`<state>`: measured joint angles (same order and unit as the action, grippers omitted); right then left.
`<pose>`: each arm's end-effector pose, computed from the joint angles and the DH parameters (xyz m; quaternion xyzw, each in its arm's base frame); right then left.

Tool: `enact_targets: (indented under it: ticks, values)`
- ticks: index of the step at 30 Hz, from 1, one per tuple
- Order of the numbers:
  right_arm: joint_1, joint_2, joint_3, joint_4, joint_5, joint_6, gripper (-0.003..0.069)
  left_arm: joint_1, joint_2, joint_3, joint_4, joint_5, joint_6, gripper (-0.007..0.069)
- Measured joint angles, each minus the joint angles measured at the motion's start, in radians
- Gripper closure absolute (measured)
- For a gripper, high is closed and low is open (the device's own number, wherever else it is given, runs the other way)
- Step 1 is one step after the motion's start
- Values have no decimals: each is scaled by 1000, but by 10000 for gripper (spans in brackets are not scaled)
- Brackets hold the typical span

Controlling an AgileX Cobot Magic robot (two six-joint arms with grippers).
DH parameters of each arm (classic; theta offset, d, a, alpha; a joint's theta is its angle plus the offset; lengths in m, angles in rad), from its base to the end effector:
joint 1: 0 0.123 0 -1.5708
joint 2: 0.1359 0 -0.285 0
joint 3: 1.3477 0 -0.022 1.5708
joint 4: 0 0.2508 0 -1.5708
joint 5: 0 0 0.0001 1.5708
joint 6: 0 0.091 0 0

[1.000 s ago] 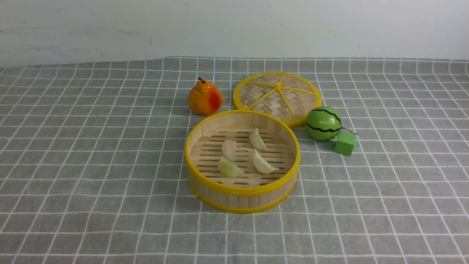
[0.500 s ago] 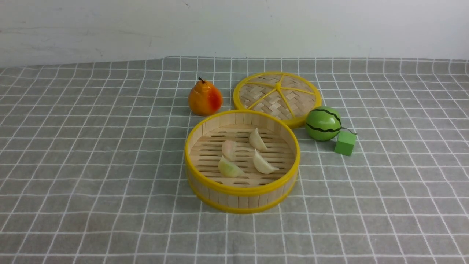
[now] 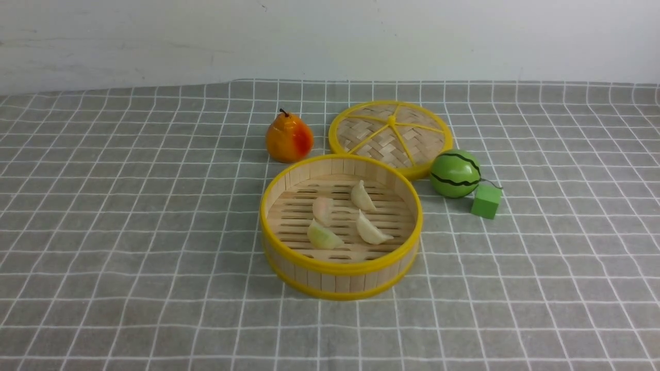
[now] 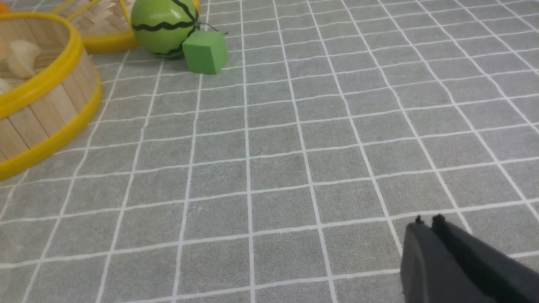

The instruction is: Put the dumplings into the steamer on the table with the grey tablecloth.

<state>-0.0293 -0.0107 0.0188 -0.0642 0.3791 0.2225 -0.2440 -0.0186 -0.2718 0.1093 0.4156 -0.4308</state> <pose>0.0523 -0.0037 0.1734 0.0842 0.8002 0.0301 0.5931 0.0328 -0.0040 0.2659 -0.0465 0.7181 -0.1816 0.6702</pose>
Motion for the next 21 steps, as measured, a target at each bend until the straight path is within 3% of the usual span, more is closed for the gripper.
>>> enact_targets:
  ticks: [4,7,21]
  values:
    - [0,0,0,0,1,0,641,184,0,120,-125,-166,157,638]
    - [0,0,0,0,1,0,638,246,0,178,-145,-190,248,638]
    - [0,0,0,0,1,0,617,268,0,300,-116,-117,291,638]
